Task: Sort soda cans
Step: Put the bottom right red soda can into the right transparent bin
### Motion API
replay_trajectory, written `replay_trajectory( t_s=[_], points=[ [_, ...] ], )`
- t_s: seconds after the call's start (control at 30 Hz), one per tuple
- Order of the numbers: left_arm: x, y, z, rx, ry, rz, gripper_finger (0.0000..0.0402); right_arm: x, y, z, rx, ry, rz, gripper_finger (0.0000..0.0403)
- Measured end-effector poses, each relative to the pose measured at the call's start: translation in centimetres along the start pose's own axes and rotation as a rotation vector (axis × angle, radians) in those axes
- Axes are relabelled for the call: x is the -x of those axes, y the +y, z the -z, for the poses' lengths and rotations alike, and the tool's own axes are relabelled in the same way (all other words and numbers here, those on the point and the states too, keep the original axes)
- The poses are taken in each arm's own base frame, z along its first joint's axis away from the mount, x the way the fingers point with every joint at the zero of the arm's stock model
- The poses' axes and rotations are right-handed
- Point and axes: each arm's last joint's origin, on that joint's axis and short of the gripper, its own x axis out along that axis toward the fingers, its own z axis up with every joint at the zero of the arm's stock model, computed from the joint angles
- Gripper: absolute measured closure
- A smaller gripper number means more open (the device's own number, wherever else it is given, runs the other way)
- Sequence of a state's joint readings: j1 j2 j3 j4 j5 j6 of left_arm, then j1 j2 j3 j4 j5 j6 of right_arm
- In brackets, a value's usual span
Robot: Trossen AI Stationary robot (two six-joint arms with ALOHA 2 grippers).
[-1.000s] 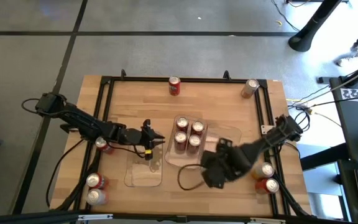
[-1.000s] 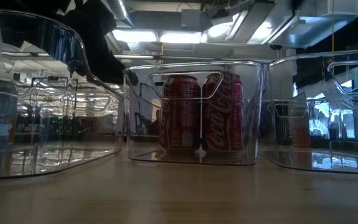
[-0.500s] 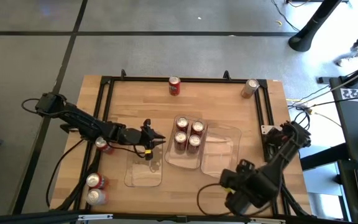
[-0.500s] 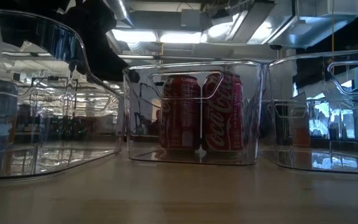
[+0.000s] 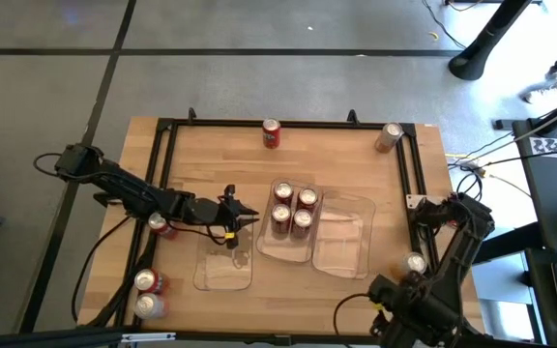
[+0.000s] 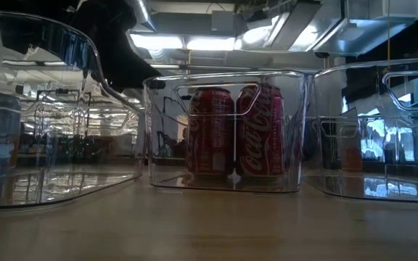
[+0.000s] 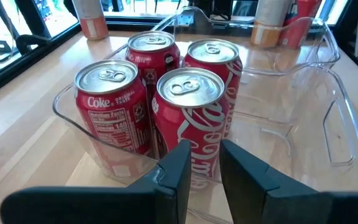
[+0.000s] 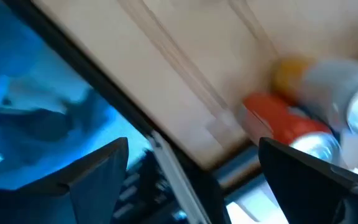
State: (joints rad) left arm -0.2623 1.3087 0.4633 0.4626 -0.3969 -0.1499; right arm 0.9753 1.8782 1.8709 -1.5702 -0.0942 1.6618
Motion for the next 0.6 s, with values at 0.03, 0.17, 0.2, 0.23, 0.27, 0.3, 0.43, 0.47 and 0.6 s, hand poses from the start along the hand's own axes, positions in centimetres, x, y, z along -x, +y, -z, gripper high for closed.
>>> replay_trajectory(
  t_s=[0.03, 0.17, 0.2, 0.23, 0.27, 0.3, 0.43, 0.47, 0.6],
  points=[
    [0.0, 0.0, 0.0, 0.001, -0.002, 0.000, 0.0325, -0.7, -0.1, 0.3, 0.000, 0.019, 0.031, 0.0047],
    [0.0, 0.0, -0.3, 0.012, -0.029, 0.004, 0.0325, -3.5, -1.3, 1.0, -0.005, 0.125, 0.163, 0.0047],
    [0.0, -0.1, -0.4, 0.015, -0.035, 0.005, 0.0325, -3.9, -1.7, 1.0, -0.011, 0.150, 0.187, 0.0047],
    [0.0, -0.1, -0.4, 0.017, -0.040, 0.006, 0.0325, -4.1, -2.2, 0.9, -0.017, 0.166, 0.204, 0.0047],
    [0.0, -0.1, -0.4, 0.018, -0.043, 0.006, 0.0325, -4.3, -2.7, 0.8, -0.026, 0.166, 0.218, 0.0047],
    [0.0, -0.1, -0.4, 0.018, -0.043, 0.006, 0.0325, -4.5, -3.2, 0.7, -0.032, 0.160, 0.228, 0.0047],
    [0.0, -0.1, -0.4, 0.018, -0.043, 0.007, 0.0325, -4.4, -5.3, 0.3, -0.070, 0.124, 0.239, 0.0047],
    [0.0, -0.1, -0.4, 0.019, -0.043, 0.007, 0.0325, -4.3, -5.8, 0.2, -0.085, 0.115, 0.241, 0.0047],
    [0.0, -0.1, -0.4, 0.018, -0.043, 0.006, 0.0325, -4.7, -7.1, 0.2, -0.136, 0.144, 0.269, 0.0047]
  ],
)
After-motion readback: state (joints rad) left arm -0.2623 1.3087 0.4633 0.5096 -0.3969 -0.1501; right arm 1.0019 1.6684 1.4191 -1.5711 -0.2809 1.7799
